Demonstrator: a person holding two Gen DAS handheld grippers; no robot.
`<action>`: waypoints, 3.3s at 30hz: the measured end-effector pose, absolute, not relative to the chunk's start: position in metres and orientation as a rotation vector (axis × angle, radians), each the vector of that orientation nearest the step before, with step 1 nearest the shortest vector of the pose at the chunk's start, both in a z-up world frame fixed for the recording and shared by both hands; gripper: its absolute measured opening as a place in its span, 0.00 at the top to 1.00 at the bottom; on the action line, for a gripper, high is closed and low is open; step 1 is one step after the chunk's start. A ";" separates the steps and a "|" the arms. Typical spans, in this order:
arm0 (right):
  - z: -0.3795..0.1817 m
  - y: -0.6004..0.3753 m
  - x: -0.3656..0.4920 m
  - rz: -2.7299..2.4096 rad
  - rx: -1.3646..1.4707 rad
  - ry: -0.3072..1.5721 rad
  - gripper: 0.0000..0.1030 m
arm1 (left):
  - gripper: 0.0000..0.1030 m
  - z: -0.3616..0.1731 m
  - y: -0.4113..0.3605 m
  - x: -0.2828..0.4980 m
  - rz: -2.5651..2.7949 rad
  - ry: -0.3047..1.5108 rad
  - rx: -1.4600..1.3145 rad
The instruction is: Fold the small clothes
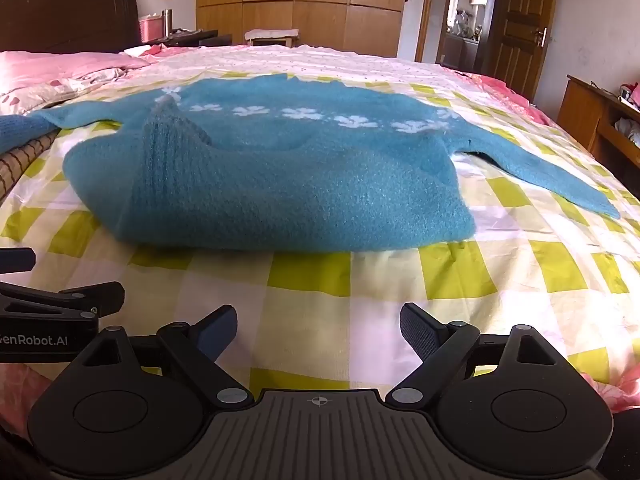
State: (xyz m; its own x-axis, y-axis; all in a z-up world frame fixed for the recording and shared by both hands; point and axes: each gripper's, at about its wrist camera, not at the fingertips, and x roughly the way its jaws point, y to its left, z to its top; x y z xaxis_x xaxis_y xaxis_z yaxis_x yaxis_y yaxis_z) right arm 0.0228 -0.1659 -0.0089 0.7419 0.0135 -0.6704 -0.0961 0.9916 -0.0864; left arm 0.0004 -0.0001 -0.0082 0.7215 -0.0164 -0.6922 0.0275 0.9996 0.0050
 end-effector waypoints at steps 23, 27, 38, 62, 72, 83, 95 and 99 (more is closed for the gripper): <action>-0.012 -0.164 0.022 0.071 -0.123 0.731 0.14 | 0.00 -0.003 -0.003 -0.004 -0.038 0.750 0.022; -0.011 -0.164 0.021 0.072 -0.121 0.732 0.14 | 0.00 -0.003 -0.002 -0.004 -0.043 0.746 0.021; -0.010 -0.165 0.022 0.080 -0.115 0.735 0.18 | 0.00 -0.002 -0.004 -0.005 -0.053 0.745 0.024; -0.010 -0.163 0.020 0.114 -0.094 0.747 0.36 | 0.00 0.003 -0.009 -0.010 -0.077 0.732 0.050; -0.007 -0.163 0.017 0.127 -0.088 0.736 0.43 | 0.00 0.006 -0.010 -0.012 -0.089 0.722 0.060; -0.010 -0.161 0.018 0.143 -0.088 0.750 0.54 | 0.00 0.006 -0.008 -0.011 -0.112 0.722 0.035; -0.006 -0.161 0.016 0.149 -0.095 0.730 0.55 | 0.00 0.009 -0.007 -0.010 -0.120 0.718 0.026; -0.007 -0.161 0.017 0.149 -0.094 0.729 0.55 | 0.00 0.009 -0.006 -0.010 -0.123 0.719 0.019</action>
